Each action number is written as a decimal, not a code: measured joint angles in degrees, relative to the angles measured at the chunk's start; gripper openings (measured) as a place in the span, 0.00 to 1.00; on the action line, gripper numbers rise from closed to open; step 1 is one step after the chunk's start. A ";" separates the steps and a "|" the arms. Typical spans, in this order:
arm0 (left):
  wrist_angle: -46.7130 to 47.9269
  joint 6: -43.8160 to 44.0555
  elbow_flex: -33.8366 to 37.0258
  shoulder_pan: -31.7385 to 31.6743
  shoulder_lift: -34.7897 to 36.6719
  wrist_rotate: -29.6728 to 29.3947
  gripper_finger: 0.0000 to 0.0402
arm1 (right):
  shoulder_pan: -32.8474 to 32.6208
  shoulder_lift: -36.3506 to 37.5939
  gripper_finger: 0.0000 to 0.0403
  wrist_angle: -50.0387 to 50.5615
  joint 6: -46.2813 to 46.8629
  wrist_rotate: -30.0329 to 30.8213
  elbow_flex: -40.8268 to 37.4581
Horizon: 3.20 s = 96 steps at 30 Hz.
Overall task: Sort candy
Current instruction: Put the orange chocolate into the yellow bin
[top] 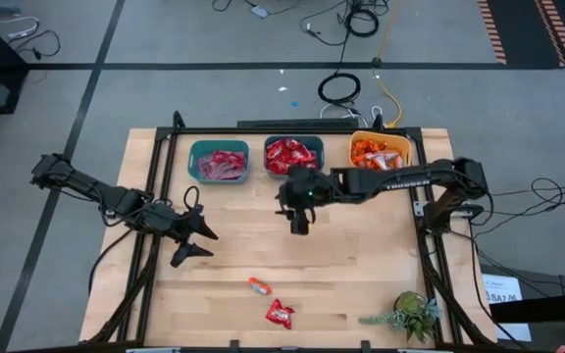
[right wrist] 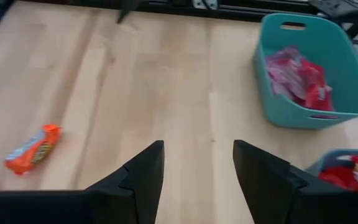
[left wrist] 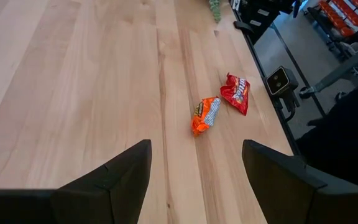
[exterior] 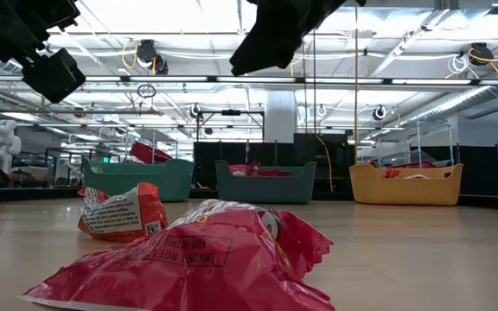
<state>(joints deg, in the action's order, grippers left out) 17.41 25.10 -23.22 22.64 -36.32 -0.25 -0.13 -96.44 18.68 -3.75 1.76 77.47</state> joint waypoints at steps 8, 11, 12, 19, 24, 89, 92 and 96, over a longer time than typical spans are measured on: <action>-0.03 0.00 0.00 0.01 0.00 0.00 0.65 | -7.14 0.00 0.45 0.17 0.14 0.08 0.00; -0.05 -0.01 0.00 0.01 0.00 0.00 0.65 | -10.29 0.00 0.45 0.35 0.64 0.22 0.00; -0.05 0.00 0.00 0.01 0.00 0.00 0.65 | -11.33 0.00 0.45 0.35 1.89 1.13 0.00; -0.03 -0.04 0.00 0.02 0.00 0.00 0.65 | -18.54 -0.02 0.45 0.31 11.65 8.93 0.00; -0.04 -0.04 -0.02 0.02 0.00 0.00 0.65 | -22.74 -3.62 0.45 -1.72 17.23 12.04 0.13; -0.49 -3.34 -0.02 -0.01 -0.03 0.02 0.65 | -5.51 24.40 0.02 -3.91 30.96 34.72 -35.48; -0.51 -3.34 -0.02 -0.01 -0.04 0.02 0.65 | 0.72 31.65 0.02 -3.40 33.32 34.52 -39.86; -0.51 -3.32 -0.02 -0.01 -0.02 0.00 0.65 | 10.04 37.07 0.02 -2.84 33.25 34.46 -43.40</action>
<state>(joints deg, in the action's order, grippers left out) 16.91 21.78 -23.24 22.63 -36.34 -0.25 9.91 -59.37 15.84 29.50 36.22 34.07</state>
